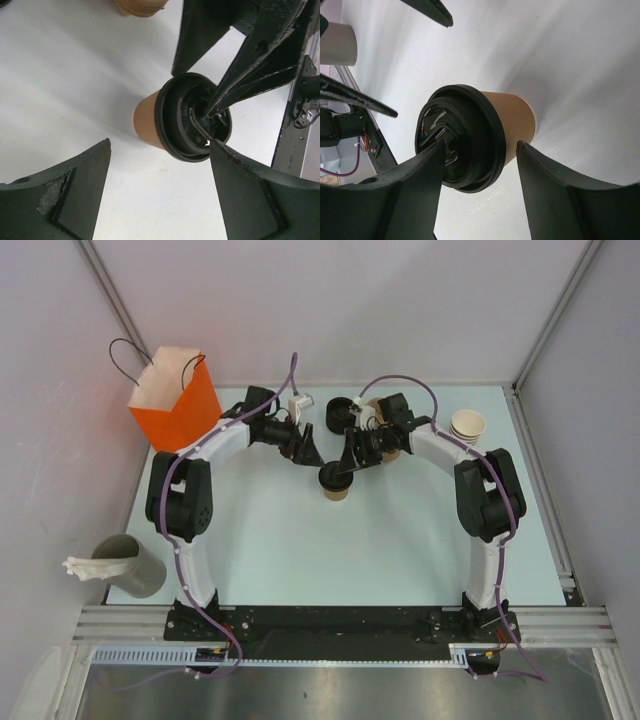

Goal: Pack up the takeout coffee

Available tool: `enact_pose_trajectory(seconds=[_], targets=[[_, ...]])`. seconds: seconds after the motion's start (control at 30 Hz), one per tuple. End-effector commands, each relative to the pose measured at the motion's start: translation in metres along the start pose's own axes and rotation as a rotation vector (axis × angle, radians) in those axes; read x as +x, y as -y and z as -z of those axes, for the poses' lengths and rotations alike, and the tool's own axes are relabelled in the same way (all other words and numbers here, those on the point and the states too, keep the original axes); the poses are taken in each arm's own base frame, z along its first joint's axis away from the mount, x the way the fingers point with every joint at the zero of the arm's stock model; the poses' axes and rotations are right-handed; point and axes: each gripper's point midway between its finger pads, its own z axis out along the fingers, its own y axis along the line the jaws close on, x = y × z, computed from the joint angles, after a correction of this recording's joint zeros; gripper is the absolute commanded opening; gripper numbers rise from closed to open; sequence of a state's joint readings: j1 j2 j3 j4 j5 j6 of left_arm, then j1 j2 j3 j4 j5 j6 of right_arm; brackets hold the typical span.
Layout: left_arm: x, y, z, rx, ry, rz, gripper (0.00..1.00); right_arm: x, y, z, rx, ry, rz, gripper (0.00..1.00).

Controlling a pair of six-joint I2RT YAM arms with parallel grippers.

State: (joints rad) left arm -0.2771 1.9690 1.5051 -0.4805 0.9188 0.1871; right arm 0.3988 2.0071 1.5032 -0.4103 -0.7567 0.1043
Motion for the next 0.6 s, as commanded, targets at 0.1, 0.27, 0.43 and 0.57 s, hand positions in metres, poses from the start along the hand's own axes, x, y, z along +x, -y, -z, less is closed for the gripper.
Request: enact_pose_trajectory(seconds=[0.1,0.27,0.43,0.57], targets=[[-0.004,-0.012,0.005,-0.040,0.020,-0.012,0.84,-0.003,-0.001,-0.009,0.022,0.004,0.042,0.56],[0.005,-0.022,0.000,-0.066,-0.002,0.005,0.82,0.001,0.007,-0.011,0.042,-0.009,0.039,0.45],[0.016,-0.026,-0.007,-0.071,-0.033,0.025,0.81,0.003,0.009,-0.012,0.044,-0.013,0.034,0.42],[0.026,-0.029,-0.011,-0.070,-0.062,0.029,0.77,0.002,0.010,-0.010,0.046,-0.010,0.035,0.42]])
